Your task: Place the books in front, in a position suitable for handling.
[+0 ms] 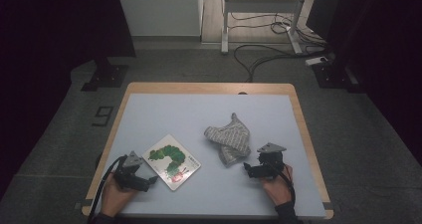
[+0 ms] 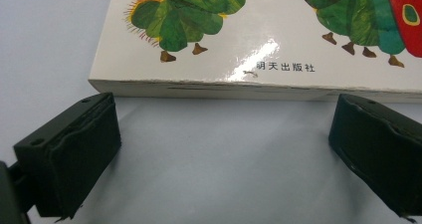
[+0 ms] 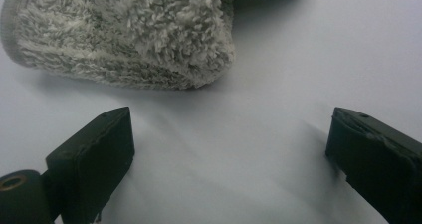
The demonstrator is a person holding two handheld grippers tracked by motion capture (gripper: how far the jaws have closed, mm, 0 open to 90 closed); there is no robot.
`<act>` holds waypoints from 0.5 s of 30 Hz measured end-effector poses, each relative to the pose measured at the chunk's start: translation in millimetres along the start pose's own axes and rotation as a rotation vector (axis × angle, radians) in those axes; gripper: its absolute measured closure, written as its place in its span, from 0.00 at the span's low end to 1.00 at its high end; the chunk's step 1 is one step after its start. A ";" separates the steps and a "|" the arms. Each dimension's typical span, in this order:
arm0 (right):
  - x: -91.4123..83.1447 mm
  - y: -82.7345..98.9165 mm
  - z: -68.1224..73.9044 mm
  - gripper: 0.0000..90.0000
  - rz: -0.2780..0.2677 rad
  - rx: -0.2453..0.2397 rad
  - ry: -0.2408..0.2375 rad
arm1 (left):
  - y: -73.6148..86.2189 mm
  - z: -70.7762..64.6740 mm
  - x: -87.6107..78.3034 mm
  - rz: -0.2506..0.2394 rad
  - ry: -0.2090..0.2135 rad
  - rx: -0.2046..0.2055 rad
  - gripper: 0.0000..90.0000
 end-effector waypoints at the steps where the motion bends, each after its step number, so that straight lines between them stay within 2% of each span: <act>1: 0.0 -0.1 0.0 0.05 0.000 0.000 0.000 | 0.0 0.0 0.0 0.000 0.000 -0.001 0.00; 5: 0.2 -0.8 -0.5 0.03 0.002 0.003 -0.007 | -0.1 0.0 0.1 0.001 0.001 -0.002 0.00; 8: 0.0 -1.3 0.5 0.00 0.007 -0.007 -0.049 | -0.1 -0.1 0.1 0.000 0.000 -0.001 0.00; 9: -0.4 -2.5 0.7 0.00 0.010 -0.010 -0.049 | -0.1 -0.1 0.0 0.000 0.000 -0.001 0.00; 15: -8.1 -13.8 3.7 0.00 -0.027 -0.021 -0.065 | -0.1 0.0 0.0 0.000 -0.001 -0.002 0.00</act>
Point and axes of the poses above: each handheld gripper's, and its own axes: x roughly forward along the jaws, y roughly out of its underside, z roughly to its left, the point moved 2 cm from there along x, roughly forward along the jaws, and after that the axes turned 12 degrees about -z, right-handed, at the moved point
